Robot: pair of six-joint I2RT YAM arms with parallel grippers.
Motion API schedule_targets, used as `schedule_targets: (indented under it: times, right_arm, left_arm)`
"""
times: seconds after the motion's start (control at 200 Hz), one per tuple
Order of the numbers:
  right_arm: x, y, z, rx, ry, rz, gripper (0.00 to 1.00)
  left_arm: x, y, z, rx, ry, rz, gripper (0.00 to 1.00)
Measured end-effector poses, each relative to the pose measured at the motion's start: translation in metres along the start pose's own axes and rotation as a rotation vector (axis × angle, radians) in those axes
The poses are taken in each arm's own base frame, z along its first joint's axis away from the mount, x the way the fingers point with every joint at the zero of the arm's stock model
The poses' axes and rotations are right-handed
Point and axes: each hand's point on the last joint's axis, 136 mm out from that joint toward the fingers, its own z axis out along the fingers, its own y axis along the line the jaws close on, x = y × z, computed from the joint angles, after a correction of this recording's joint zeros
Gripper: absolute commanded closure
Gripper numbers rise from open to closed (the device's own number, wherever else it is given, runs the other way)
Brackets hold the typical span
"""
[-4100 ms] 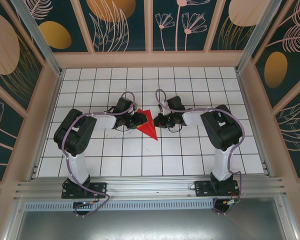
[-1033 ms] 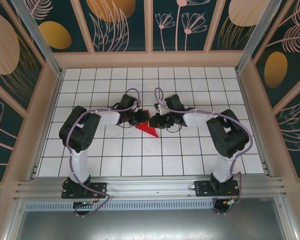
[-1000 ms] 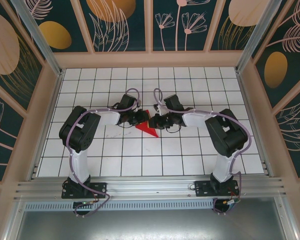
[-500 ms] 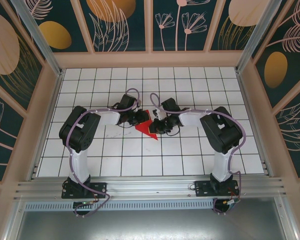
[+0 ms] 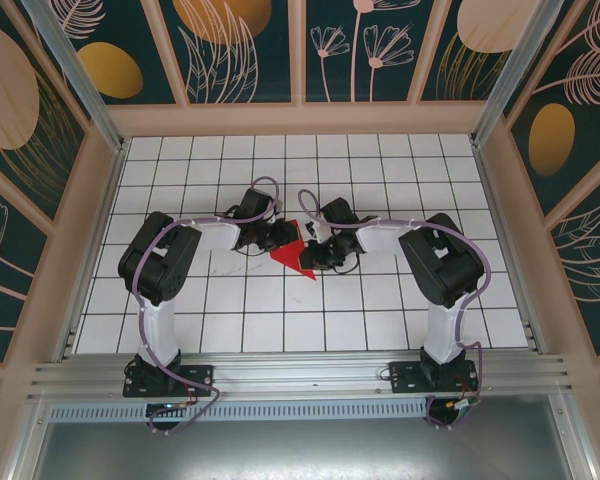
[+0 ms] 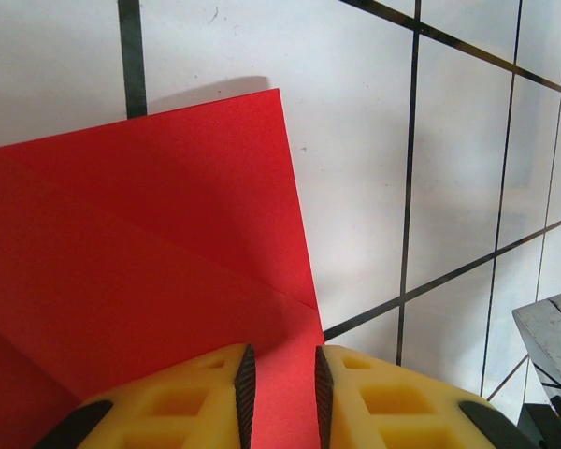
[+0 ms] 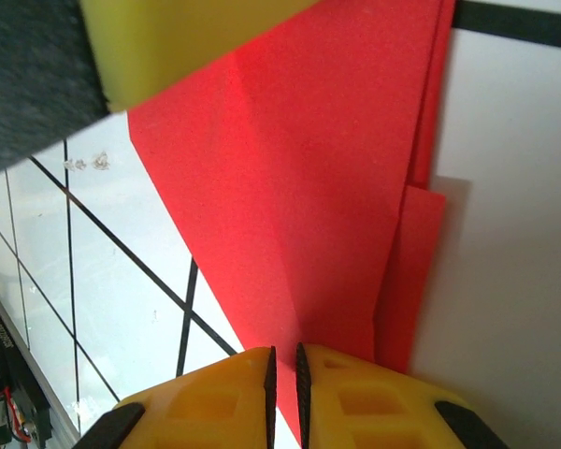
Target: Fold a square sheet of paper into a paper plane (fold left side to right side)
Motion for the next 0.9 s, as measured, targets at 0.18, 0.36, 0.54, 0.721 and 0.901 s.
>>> schedule_targets:
  times: [0.18, 0.36, 0.54, 0.721, 0.901]
  right_arm:
    - [0.001, -0.001, 0.001, 0.013, 0.001, -0.009, 0.83]
    - [0.004, -0.002, -0.001, 0.033, 0.009, -0.02, 0.83]
    - [0.011, -0.005, -0.004, 0.075, 0.025, -0.028, 0.83]
    - [0.016, -0.008, -0.007, 0.123, 0.031, -0.039, 0.82]
    - [0.018, -0.006, -0.018, 0.139, 0.014, -0.034, 0.82]
  left_arm:
    - [0.0, 0.0, 0.0, -0.001, 0.0, 0.0, 0.72]
    - [0.0, 0.0, 0.0, -0.001, 0.0, 0.0, 0.72]
    - [0.0, 0.0, 0.0, -0.002, -0.001, 0.0, 0.72]
    - [0.0, 0.0, 0.0, -0.002, -0.001, 0.0, 0.72]
    - [0.0, 0.0, 0.0, -0.001, -0.001, 0.0, 0.72]
